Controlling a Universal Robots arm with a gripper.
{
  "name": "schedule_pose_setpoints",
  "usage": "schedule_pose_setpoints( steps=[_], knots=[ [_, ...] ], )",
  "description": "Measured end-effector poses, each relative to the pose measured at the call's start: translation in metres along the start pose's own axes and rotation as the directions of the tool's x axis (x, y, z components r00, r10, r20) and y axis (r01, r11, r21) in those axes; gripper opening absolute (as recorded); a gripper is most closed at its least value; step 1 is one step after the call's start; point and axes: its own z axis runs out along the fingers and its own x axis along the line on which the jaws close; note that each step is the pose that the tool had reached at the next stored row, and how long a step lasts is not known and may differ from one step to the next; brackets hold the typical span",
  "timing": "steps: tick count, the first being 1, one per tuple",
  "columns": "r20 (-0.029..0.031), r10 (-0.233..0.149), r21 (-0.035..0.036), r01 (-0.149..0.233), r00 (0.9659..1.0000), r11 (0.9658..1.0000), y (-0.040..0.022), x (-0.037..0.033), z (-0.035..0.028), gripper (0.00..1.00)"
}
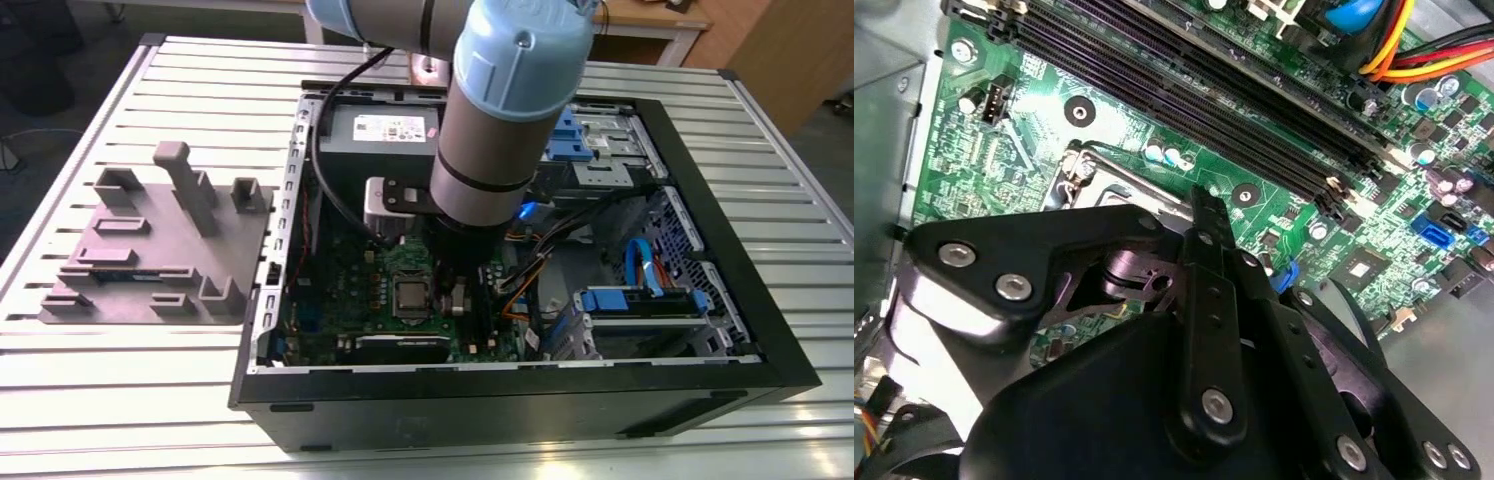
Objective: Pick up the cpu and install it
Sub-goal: 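Install the first cpu locking lever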
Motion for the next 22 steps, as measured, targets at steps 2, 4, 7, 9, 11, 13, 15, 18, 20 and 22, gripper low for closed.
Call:
schedule_pose_setpoints(
  steps=[2,4,7,9,11,13,15,18,20,22],
  knots=[
    [-0.0011,-0.005,0.0002,0.005,1.0,1.0,-0.0001,0.0004,0.002,0.1],
    [-0.0023,-0.009,0.0003,0.009,1.0,1.0,-0.0002,0.0008,0.0037,0.1],
    [-0.003,-0.013,0.0005,0.013,0.9999,0.9999,-0.0003,0.0008,0.0045,0.1],
    [-0.003,-0.013,0.0005,0.013,0.9999,0.9999,-0.0003,0.0008,0.0046,0.1],
    [-0.0028,-0.013,0.0006,0.013,0.9999,0.9999,-0.0003,0.0008,0.0047,0.1],
    [-0.0026,-0.014,0.0006,0.014,0.9999,0.9999,-0.0004,0.0008,0.0054,0.1],
    [-0.0031,-0.017,0.0007,0.017,0.9999,0.9999,-0.0004,0.0008,0.0061,0.1],
    [-0.0033,-0.018,0.0007,0.018,0.9998,0.9998,-0.0005,0.0007,0.0083,0.1],
    [-0.0036,-0.018,0.0004,0.019,0.9998,0.9998,-0.0005,0.0007,0.0087,0.1],
    [-0.0036,-0.019,0.0003,0.019,0.9998,0.9998,-0.0006,0.0007,0.009,0.1]
  ],
)
